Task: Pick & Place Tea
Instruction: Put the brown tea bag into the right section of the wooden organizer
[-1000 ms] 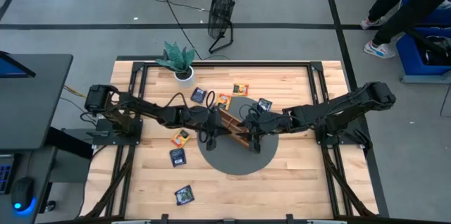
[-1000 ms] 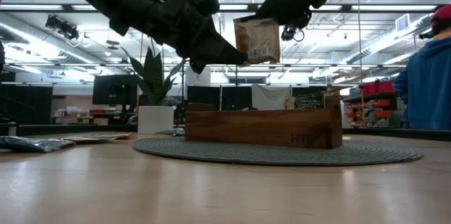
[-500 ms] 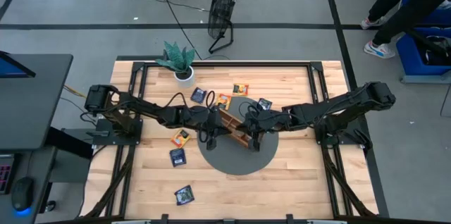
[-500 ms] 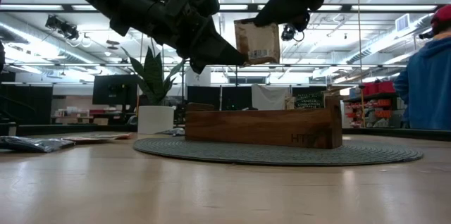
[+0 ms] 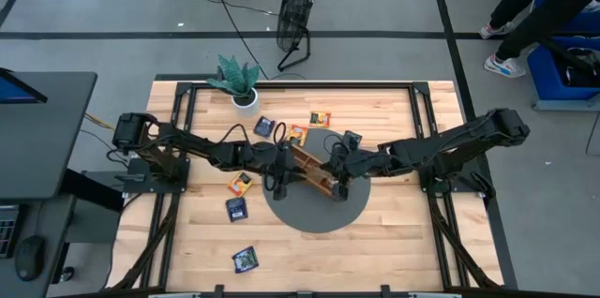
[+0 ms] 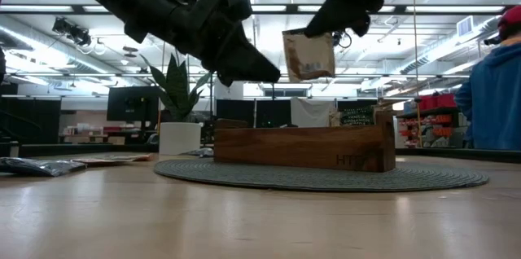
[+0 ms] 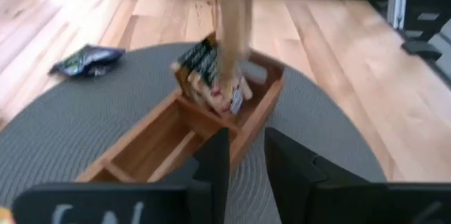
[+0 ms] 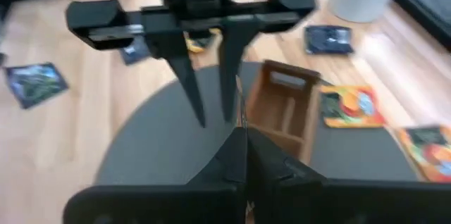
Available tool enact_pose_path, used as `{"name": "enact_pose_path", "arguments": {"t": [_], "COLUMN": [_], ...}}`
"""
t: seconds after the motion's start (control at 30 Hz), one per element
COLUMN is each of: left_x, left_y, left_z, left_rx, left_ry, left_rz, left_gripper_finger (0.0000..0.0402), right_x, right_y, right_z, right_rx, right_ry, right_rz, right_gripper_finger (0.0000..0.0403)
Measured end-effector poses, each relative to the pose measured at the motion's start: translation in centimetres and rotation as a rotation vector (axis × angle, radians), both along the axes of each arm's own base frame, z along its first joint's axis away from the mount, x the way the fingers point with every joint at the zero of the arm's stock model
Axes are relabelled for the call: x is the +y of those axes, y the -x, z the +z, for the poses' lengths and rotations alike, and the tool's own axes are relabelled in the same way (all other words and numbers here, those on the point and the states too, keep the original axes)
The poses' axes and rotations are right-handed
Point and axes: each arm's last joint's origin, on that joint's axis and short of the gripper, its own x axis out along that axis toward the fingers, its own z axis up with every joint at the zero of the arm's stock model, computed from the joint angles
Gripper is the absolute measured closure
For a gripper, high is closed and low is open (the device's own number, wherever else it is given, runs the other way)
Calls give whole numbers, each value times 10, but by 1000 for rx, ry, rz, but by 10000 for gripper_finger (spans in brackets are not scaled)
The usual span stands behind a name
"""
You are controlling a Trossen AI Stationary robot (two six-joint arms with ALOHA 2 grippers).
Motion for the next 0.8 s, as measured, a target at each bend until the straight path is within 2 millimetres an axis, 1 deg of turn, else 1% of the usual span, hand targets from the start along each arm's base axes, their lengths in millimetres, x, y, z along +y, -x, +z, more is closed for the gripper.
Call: {"name": "enact_pose_path", "arguments": {"t": [0.1, 0.23, 0.4, 0.53, 0.67, 0.73, 0.8], "left_x": [1, 1, -7, -11, -10, -11, -11], "left_y": [5, 9, 10, 11, 12, 12, 17], "left_z": [-4, -6, 1, 5, 9, 11, 13], "left_rx": [14, 17, -21, -39, -57, -83, -128], "left_ry": [-6, -11, -23, -54, -84, -101, -114], "left_rz": [29, 46, 32, 45, 109, 138, 140], "left_gripper_finger": [298, 300, 312, 322, 329, 332, 333], "right_x": [7, 17, 24, 28, 29, 29, 30], "right_y": [8, 12, 23, 27, 29, 31, 33], "right_z": [0, -1, -16, -21, -24, -26, -29], "right_rx": [25, 25, 38, 1, -37, -40, -44], "right_ry": [11, 25, 35, 21, 3, 2, 10], "right_rz": [-29, -44, -96, -128, -175, -210, -233], "right_gripper_finger": [401, 402, 402, 402, 403, 403, 403]}}
